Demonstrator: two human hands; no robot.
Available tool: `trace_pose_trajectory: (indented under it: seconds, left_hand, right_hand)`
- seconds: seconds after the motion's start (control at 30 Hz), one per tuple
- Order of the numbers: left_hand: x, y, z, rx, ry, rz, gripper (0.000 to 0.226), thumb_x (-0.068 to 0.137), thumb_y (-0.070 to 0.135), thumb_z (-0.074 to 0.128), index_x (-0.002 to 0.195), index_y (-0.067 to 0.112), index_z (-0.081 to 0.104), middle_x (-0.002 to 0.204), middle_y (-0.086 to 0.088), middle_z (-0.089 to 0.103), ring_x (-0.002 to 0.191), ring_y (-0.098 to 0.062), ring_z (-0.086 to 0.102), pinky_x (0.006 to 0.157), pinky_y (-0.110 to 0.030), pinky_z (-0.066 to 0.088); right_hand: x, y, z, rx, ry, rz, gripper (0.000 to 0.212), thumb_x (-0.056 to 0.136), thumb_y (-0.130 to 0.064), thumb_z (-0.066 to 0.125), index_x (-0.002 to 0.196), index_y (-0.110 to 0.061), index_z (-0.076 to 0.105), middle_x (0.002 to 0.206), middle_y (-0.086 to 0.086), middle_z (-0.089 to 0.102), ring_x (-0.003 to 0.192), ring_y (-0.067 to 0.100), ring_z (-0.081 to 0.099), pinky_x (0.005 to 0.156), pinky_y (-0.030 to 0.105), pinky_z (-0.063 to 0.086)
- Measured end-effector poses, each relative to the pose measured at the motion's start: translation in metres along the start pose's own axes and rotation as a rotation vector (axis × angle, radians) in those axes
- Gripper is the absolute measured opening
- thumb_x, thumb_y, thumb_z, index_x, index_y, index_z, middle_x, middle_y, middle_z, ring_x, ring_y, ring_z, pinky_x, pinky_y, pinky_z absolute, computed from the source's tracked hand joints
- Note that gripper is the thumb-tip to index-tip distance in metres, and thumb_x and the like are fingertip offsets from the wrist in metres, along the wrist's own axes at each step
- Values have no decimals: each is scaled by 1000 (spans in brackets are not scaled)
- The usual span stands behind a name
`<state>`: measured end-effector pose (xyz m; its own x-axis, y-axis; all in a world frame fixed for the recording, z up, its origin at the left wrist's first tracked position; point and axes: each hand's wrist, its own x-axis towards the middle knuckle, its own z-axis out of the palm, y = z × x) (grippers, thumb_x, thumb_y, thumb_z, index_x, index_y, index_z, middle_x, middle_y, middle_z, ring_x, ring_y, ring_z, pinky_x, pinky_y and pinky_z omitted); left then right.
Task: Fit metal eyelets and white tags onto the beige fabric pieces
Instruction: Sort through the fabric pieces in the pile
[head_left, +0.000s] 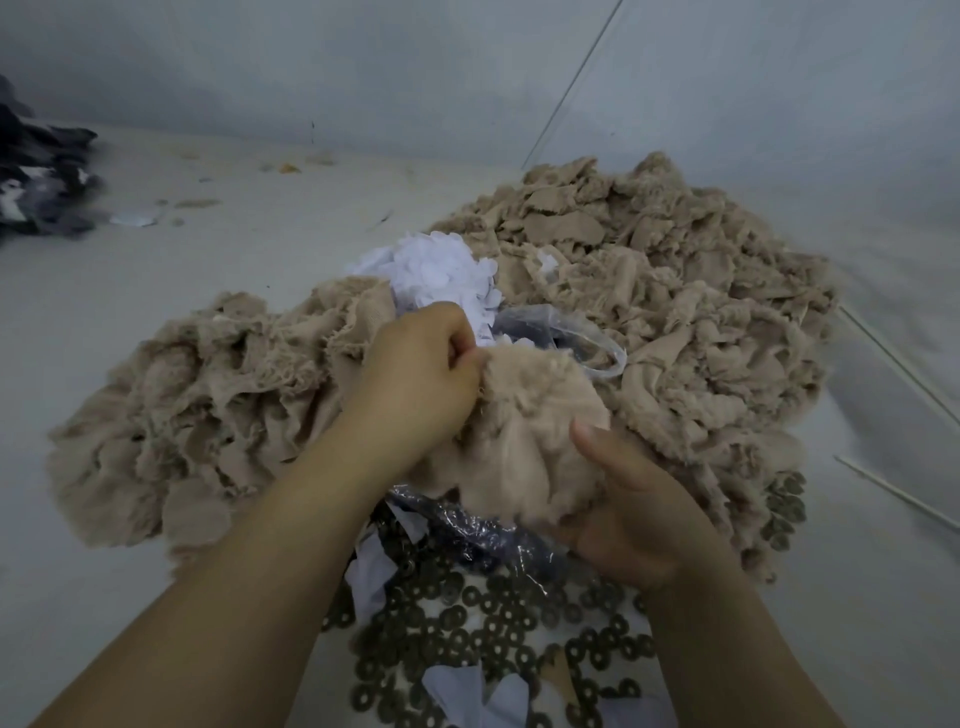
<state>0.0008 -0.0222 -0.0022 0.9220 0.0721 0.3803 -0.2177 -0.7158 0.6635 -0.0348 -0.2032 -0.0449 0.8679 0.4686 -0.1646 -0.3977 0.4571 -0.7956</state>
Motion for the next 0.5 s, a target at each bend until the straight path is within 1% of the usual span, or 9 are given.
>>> trace_pose_trajectory:
  seconds: [0.07,0.13,0.17,0.23,0.3,0.37,0.4,0.43,0.5]
  left_hand:
    - [0,0,0,-2,-13,-70,23,89,17,67,69,18,55,56,6,52,56,-11,52,53,-27,36]
    - [-1,-1,-1,-36,-7,-144,21,87,14,67,68,15,58,57,4,55,55,-12,52,51,-26,36]
    - [-2,-2,-1,-48,-3,-176,20,87,13,66,68,13,58,59,2,57,55,-11,52,50,-25,35]
    - [-4,-3,-1,-54,-5,-215,17,89,12,62,72,12,58,64,1,57,56,-10,50,47,-24,33]
    - [-7,-3,0,-60,-25,-235,14,91,14,59,77,13,56,66,2,55,57,-9,49,41,-16,30]
    - [-13,-2,0,-73,-75,-251,12,93,16,57,82,18,52,66,2,53,52,-5,46,39,-16,32]
    - [-16,-2,1,-72,-100,-238,11,93,17,56,83,20,51,65,2,53,48,-4,45,38,-15,32]
    - [-20,-3,1,-46,-101,-186,10,94,20,56,85,21,50,66,2,53,48,-4,45,40,-15,33]
    - [-27,-4,-1,32,-23,13,13,94,31,54,86,21,52,78,3,53,63,-2,49,52,-15,36]
  right_hand:
    - [3,0,0,164,11,-61,69,71,-42,82,128,-7,65,138,24,56,131,38,51,115,54,32]
    - [6,-1,6,323,-25,-105,82,81,-59,65,139,-4,53,142,21,54,135,36,48,114,50,37]
    - [7,-1,10,358,-54,-117,89,81,-64,58,144,-3,45,144,22,52,135,36,48,113,49,39]
    - [8,4,13,349,-104,-122,93,81,-63,60,146,-1,39,147,23,48,138,36,45,116,48,34]
    - [9,13,16,217,-74,-124,75,87,-45,67,143,0,46,145,21,51,136,34,47,116,49,35]
    - [11,20,18,132,31,-126,54,89,-27,67,135,-1,57,135,19,60,127,33,58,108,48,45]
    - [13,22,18,125,95,-129,46,88,-24,66,129,-1,62,129,19,65,120,32,62,103,48,50]
    - [14,24,17,127,140,-138,41,88,-24,65,123,-2,67,124,19,68,116,33,65,100,49,52]
    - [13,24,18,101,152,-152,38,92,-25,61,121,0,67,123,22,67,116,34,65,102,53,49]
